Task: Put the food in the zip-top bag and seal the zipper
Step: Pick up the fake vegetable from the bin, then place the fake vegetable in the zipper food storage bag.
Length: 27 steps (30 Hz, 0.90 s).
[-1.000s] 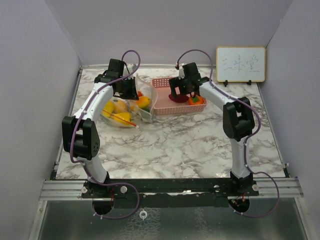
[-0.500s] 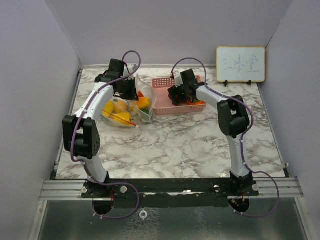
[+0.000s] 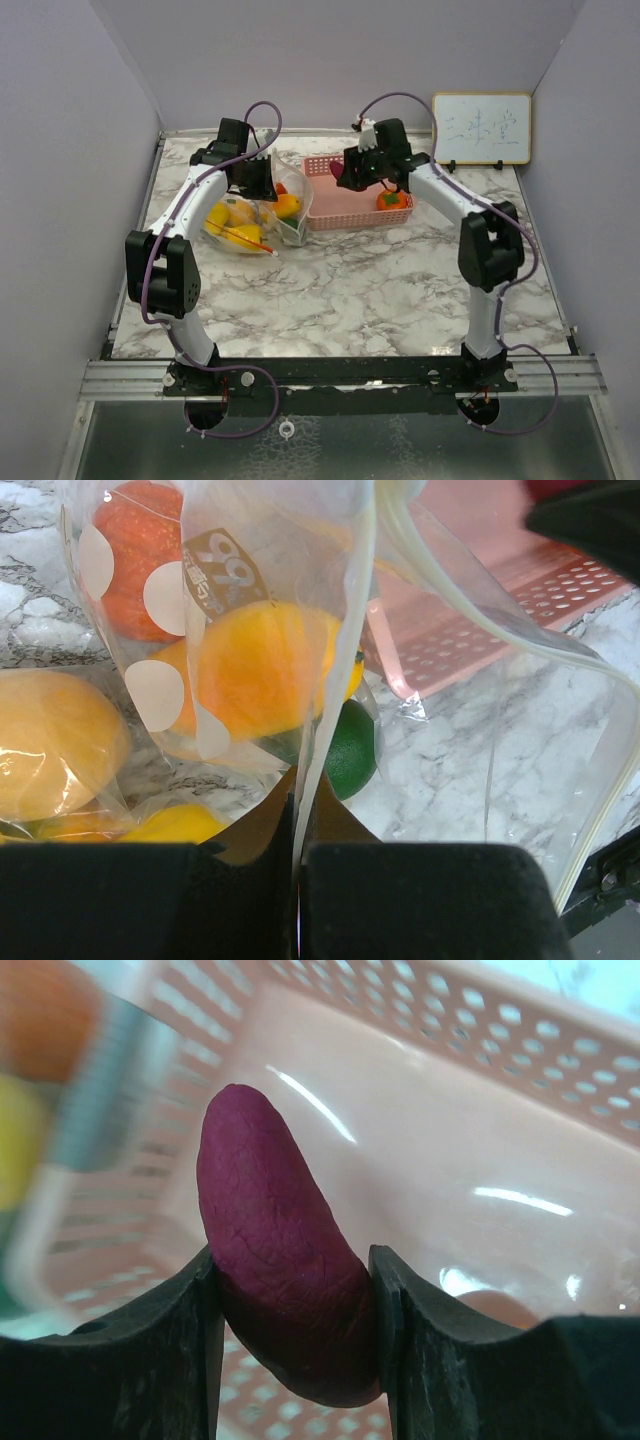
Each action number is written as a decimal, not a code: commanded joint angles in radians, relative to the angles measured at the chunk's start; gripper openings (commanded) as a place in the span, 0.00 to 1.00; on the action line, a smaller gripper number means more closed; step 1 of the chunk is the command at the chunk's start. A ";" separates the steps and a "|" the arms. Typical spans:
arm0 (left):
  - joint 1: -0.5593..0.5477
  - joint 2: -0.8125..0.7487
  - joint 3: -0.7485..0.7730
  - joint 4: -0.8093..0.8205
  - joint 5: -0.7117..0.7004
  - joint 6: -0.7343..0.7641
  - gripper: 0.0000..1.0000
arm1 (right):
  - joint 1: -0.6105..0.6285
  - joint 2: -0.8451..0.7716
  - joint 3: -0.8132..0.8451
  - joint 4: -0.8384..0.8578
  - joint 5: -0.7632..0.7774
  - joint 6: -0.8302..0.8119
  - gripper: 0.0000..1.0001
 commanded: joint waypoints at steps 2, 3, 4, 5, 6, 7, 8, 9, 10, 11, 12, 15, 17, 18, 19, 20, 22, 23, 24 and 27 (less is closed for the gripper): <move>-0.004 -0.033 -0.008 0.010 0.001 -0.009 0.00 | 0.034 -0.287 -0.195 0.359 -0.256 0.457 0.08; -0.004 -0.033 -0.008 0.011 0.002 -0.010 0.00 | 0.057 -0.307 -0.217 0.392 -0.257 0.494 0.09; -0.004 -0.034 -0.010 0.011 0.001 -0.009 0.00 | 0.083 -0.317 -0.226 0.411 -0.253 0.521 0.10; -0.004 -0.035 -0.012 0.011 0.002 -0.010 0.00 | 0.112 -0.322 -0.224 0.428 -0.247 0.541 0.12; -0.003 -0.038 -0.014 0.012 0.001 -0.011 0.00 | 0.135 -0.319 -0.211 0.427 -0.237 0.550 0.13; -0.004 -0.039 -0.014 0.012 0.001 -0.010 0.00 | 0.156 -0.313 -0.192 0.415 -0.218 0.556 0.14; -0.004 -0.040 -0.015 0.012 0.001 -0.008 0.00 | 0.169 -0.301 -0.174 0.410 -0.203 0.560 0.15; -0.004 -0.042 -0.015 0.012 0.002 -0.008 0.00 | 0.179 -0.286 -0.159 0.403 -0.190 0.568 0.16; -0.004 -0.043 -0.016 0.012 0.001 -0.007 0.00 | 0.184 -0.268 -0.147 0.400 -0.186 0.583 0.17; -0.004 -0.045 -0.017 0.013 0.001 -0.006 0.00 | 0.187 -0.249 -0.134 0.397 -0.185 0.599 0.19; -0.004 -0.046 -0.018 0.014 0.003 -0.007 0.00 | 0.196 -0.232 -0.123 0.388 -0.169 0.611 0.22; -0.004 -0.052 -0.023 0.016 0.002 -0.007 0.00 | 0.222 -0.196 -0.085 0.299 -0.078 0.610 0.41; -0.004 -0.058 -0.029 0.017 0.002 -0.005 0.00 | 0.225 -0.181 -0.075 0.245 -0.038 0.601 0.62; -0.004 -0.061 -0.032 0.020 0.001 -0.005 0.00 | 0.225 -0.172 -0.067 0.227 -0.027 0.594 0.72; -0.003 -0.062 -0.036 0.023 0.001 -0.005 0.00 | 0.225 -0.161 -0.057 0.217 -0.029 0.583 0.81; -0.004 -0.061 -0.043 0.024 0.003 -0.007 0.00 | 0.225 -0.148 -0.043 0.205 -0.036 0.574 0.84; -0.004 -0.061 -0.048 0.028 0.005 -0.007 0.00 | 0.225 -0.129 -0.014 0.189 -0.057 0.562 0.89; -0.004 -0.061 -0.048 0.028 0.007 -0.007 0.00 | 0.225 -0.127 -0.005 0.180 -0.059 0.558 0.93; -0.004 -0.061 -0.047 0.028 0.007 -0.008 0.00 | 0.225 -0.134 0.000 0.174 -0.051 0.549 0.97; -0.004 -0.061 -0.043 0.028 0.007 -0.004 0.00 | 0.224 -0.194 -0.012 0.122 0.116 0.484 1.00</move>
